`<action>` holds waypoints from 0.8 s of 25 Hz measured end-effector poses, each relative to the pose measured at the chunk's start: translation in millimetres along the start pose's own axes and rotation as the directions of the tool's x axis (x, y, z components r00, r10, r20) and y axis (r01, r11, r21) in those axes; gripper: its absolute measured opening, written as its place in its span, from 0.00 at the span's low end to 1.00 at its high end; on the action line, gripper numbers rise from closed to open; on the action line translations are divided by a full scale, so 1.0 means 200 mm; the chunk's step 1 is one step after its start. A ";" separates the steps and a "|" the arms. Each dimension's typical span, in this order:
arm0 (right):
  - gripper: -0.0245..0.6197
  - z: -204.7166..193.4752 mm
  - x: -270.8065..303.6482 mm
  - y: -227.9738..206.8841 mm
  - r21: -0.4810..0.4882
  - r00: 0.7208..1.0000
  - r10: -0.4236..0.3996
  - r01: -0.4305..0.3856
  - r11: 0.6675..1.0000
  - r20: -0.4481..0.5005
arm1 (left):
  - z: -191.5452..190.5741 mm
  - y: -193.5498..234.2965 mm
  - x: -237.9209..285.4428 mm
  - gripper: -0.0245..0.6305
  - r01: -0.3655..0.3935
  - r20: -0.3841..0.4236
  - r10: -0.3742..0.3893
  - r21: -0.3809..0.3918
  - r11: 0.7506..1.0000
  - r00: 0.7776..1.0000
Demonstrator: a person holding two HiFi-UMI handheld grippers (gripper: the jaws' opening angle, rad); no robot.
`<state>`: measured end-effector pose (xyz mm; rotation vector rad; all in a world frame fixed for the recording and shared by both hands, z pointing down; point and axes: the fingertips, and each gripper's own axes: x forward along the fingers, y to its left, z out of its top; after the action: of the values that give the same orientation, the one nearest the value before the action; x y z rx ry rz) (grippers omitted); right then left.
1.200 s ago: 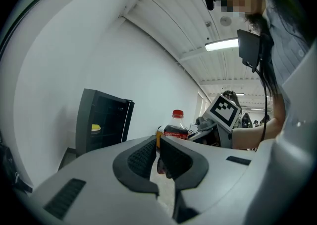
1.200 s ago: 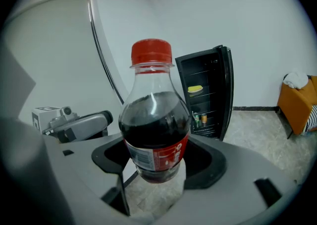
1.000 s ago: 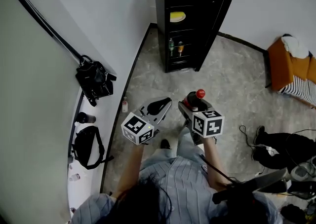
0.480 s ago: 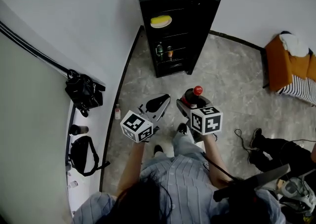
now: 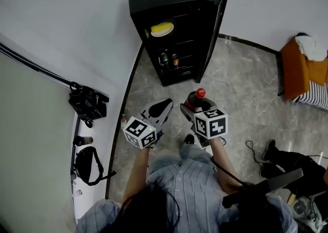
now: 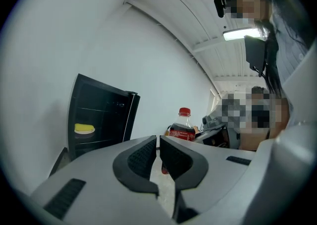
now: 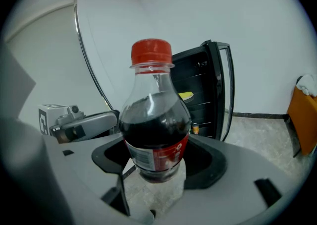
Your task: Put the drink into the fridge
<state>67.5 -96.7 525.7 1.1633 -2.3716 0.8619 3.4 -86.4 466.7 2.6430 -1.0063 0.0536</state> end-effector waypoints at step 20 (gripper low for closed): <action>0.51 0.08 0.05 -0.35 0.074 0.998 -0.055 0.054 0.996 0.017 | 0.03 0.05 0.32 0.05 0.050 -0.025 -0.050 -0.009 0.999 0.998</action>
<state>116.3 -146.7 544.1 1.2641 -2.3296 0.9311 43.5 -136.4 472.5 2.6521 -0.9300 0.0707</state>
